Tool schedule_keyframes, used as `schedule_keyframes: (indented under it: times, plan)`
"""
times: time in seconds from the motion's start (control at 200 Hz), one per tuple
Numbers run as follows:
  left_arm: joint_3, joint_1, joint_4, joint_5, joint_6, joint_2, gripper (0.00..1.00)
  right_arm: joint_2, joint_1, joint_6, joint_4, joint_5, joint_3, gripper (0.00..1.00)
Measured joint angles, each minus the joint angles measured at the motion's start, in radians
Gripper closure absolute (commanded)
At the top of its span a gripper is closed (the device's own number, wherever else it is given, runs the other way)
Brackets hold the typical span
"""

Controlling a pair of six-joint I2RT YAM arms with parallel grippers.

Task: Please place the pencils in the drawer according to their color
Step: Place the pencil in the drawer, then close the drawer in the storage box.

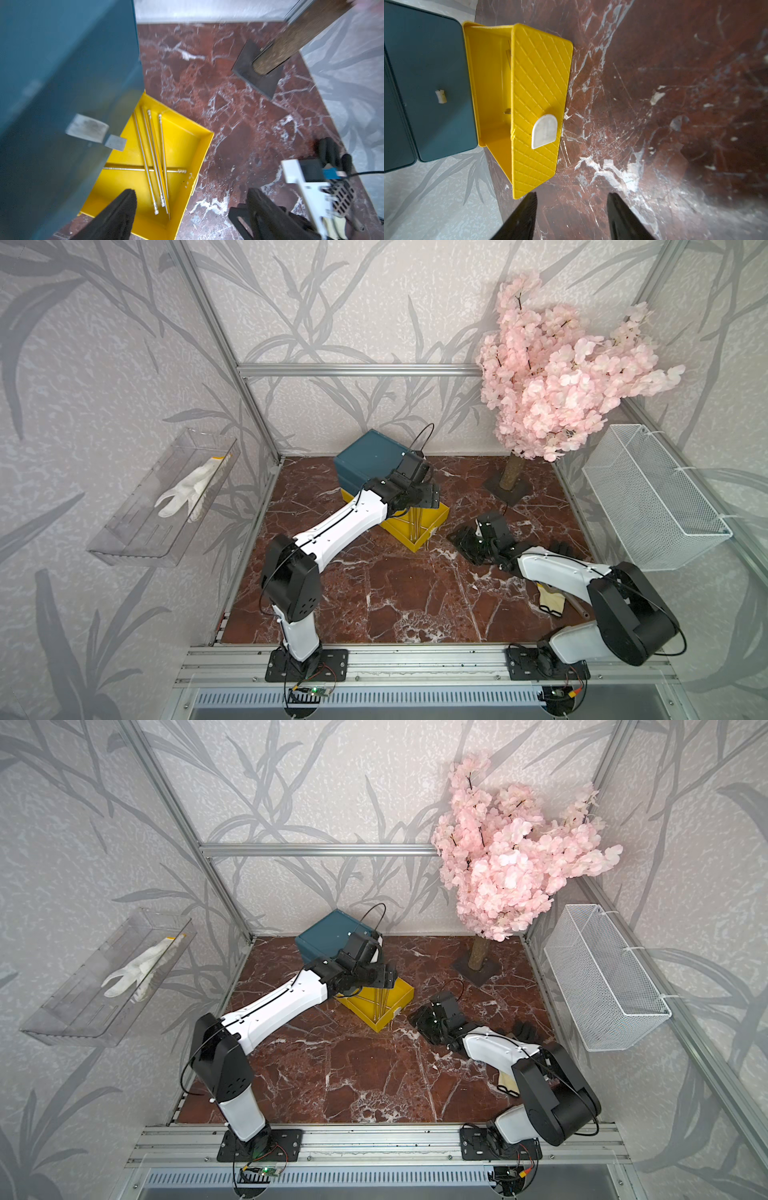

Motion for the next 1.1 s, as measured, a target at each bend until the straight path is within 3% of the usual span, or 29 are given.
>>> schedule_keyframes:
  times: [0.185, 0.355, 0.62, 1.1]
  plan:
    - [0.207, 0.078, -0.091, -0.042, 0.031, -0.006, 0.11, 0.075, -0.002, 0.036, 0.071, -0.011, 0.000, 0.49]
    - [0.347, 0.222, -0.197, -0.109, 0.072, 0.043, 0.10, 0.142, -0.002, 0.073, 0.140, -0.023, 0.000, 0.65]
    - [0.409, 0.363, -0.333, -0.183, 0.106, 0.198, 0.11, 0.245, -0.002, 0.125, 0.233, -0.040, 0.016, 0.89]
    - [0.363, 0.383, -0.330, -0.213, 0.068, 0.214, 0.13, 0.475, 0.011, 0.177, 0.280, -0.083, 0.276, 0.93]
